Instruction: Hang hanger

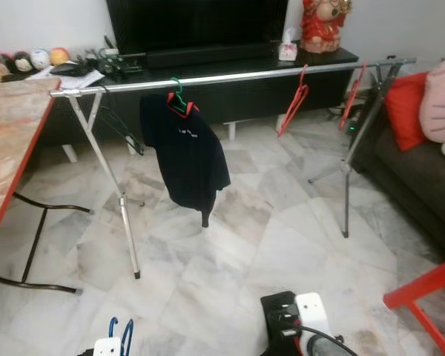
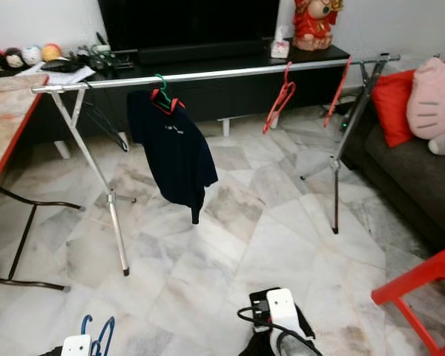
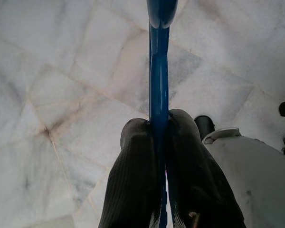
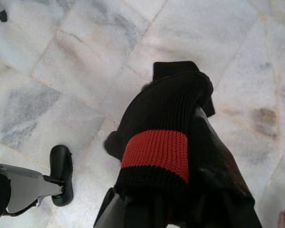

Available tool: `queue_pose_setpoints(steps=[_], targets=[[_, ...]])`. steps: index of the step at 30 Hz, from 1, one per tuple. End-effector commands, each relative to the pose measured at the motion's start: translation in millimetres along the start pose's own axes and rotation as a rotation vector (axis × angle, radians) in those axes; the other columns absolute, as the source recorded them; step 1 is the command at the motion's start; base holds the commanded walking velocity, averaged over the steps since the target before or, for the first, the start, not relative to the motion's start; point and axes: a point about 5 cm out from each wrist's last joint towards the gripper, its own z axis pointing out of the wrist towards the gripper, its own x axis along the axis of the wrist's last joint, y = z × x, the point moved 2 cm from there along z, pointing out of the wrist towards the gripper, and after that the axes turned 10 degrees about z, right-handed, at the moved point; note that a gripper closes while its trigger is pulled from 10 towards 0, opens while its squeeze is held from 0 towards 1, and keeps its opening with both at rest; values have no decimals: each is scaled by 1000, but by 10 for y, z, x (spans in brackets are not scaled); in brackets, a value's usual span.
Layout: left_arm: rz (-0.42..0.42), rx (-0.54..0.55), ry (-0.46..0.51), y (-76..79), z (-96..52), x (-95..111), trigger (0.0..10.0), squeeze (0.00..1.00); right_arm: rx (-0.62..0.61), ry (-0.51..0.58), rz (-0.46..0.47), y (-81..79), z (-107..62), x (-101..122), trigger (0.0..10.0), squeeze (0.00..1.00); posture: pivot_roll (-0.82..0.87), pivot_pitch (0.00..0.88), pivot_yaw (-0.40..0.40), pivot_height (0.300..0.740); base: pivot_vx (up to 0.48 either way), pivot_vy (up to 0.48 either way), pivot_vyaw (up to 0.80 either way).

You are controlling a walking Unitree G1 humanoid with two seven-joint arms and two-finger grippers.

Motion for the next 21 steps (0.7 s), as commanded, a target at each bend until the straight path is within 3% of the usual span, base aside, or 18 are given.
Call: queue_pose_setpoints(steps=[1,21], targets=[[9,-7,-1,17,-1,-5,10000,0,-12,13,7,44,1,34,10000,0,-142,0,28,740,0,0,0],[14,-13,-1,19,-5,-16,10000,0,-4,16,-2,34,2,41,10000,0,-136,0,30,740,0,0,0]])
